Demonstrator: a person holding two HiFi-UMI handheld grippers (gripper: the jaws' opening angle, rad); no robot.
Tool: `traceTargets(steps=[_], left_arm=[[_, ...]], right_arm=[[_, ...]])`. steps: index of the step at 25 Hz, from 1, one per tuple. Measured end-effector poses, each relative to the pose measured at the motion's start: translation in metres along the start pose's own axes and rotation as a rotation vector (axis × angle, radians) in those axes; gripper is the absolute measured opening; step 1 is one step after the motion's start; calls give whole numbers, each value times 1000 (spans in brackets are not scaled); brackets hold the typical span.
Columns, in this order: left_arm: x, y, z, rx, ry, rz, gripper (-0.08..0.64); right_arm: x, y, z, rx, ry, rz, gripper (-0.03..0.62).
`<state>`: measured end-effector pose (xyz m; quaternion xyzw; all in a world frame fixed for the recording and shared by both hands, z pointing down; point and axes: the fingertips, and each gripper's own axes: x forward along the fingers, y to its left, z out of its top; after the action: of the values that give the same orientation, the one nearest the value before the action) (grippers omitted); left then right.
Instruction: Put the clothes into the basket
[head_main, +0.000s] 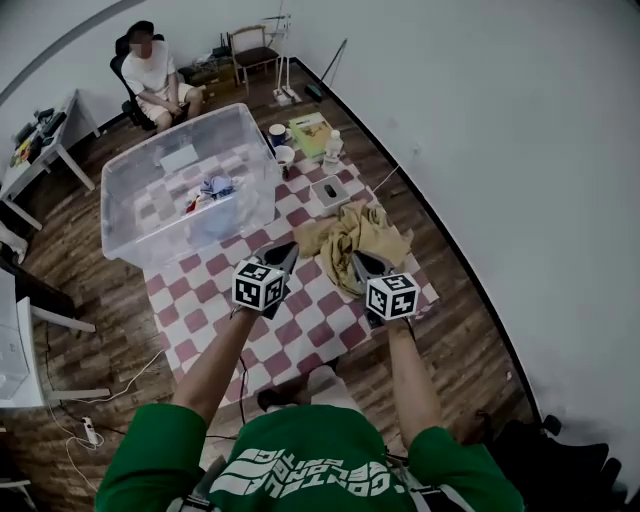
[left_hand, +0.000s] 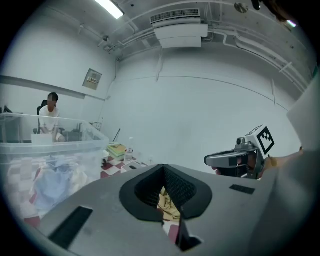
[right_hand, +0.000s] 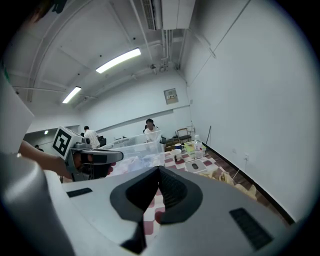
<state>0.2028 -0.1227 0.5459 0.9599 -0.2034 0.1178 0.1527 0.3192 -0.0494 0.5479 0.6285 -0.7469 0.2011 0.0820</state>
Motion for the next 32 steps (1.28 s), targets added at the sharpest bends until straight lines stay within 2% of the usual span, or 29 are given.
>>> traceTargets(steps=[6, 10, 16, 25, 26, 27, 28, 30, 32], left_arm=[[71, -17, -15, 9, 69, -42, 3], [108, -16, -29, -6, 111, -42, 3], [149, -21, -58, -38, 171, -44, 3], [191, -4, -88, -98, 223, -36, 5], [196, -1, -91, -102, 230, -34, 6], [200, 2, -94, -106, 239, -36, 9], [205, 4, -98, -111, 252, -43, 38], [215, 8, -109, -118, 292, -58, 156], [225, 16, -122, -110, 346, -54, 214]], right_arm=[[-2, -68, -15, 36, 39, -52, 8], [0, -106, -26, 60, 61, -80, 8], [4, -143, -49, 96, 101, -97, 9], [7, -196, -82, 144, 166, -170, 18], [8, -201, -85, 148, 177, -170, 52], [10, -206, -89, 154, 191, -165, 138], [12, -209, -94, 159, 209, -158, 190], [16, -217, -105, 169, 252, -148, 247], [20, -224, -115, 186, 293, -144, 275]])
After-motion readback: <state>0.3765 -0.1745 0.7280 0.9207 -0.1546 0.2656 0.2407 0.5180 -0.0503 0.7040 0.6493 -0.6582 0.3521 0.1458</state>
